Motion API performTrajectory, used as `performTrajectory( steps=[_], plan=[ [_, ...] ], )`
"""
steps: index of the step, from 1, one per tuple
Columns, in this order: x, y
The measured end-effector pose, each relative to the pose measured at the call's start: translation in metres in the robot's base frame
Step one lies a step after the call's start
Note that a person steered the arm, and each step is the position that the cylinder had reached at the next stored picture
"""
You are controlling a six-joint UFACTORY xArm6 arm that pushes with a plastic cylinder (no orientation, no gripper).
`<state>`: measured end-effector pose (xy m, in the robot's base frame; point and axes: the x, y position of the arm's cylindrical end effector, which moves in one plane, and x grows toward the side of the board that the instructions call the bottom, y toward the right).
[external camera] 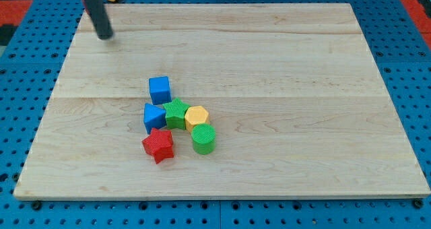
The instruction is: Move your arm to the center
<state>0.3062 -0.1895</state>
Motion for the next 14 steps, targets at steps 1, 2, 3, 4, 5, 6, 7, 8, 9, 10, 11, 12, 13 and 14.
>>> performTrajectory(
  steps=[1, 2, 3, 4, 5, 6, 7, 8, 9, 10, 11, 12, 13, 14],
  plan=[
    [0.001, 0.013],
    [0.001, 0.014],
    [0.001, 0.015],
    [0.001, 0.017],
    [0.001, 0.020],
    [0.012, 0.037],
    [0.062, 0.080],
    [0.066, 0.118],
    [0.066, 0.143],
    [0.066, 0.161],
    [0.066, 0.172],
    [0.063, 0.151],
    [0.061, 0.145],
    [0.085, 0.182]
  ],
)
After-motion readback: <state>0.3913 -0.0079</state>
